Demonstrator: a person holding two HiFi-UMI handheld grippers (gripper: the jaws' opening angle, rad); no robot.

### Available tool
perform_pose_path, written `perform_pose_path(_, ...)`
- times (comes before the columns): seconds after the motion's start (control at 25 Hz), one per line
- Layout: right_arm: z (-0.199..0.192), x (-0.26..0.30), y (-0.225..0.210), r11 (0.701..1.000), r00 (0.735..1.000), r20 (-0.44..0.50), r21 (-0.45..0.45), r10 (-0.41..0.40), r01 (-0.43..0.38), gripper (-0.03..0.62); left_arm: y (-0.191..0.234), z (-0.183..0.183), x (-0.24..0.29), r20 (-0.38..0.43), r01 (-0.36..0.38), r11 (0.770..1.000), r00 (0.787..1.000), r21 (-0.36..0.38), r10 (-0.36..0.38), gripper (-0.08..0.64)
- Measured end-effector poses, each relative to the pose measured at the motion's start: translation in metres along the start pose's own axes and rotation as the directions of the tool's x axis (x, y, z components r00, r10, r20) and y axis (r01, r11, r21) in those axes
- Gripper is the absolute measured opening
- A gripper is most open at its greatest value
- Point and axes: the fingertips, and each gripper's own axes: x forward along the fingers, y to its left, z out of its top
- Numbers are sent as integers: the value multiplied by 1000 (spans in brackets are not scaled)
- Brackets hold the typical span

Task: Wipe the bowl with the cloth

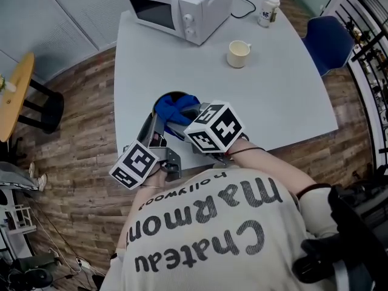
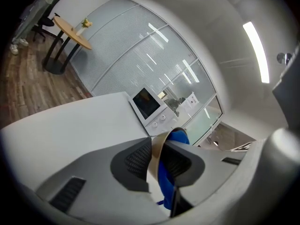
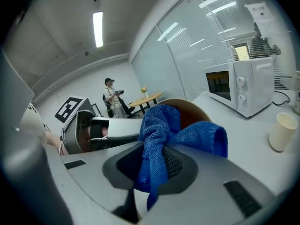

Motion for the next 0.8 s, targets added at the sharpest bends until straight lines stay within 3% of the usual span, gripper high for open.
perform_pose_path(0.36,-28,6,-1,999,990,-137,-15,42,-44,64,14,3,0,-5,-24,1000,1000,-9,24,75)
perform_pose_path(0.64,-40,0,-20,1000,980,-199,-13,-29,27,64,26,-3,-5,-42,-66,996,997,52,68,75)
perform_pose_path(0.8,-44,-8,-40,995,974,-206,-20,-95,93,64,36,-14,-12,-105,-65,997,992,48,70,75)
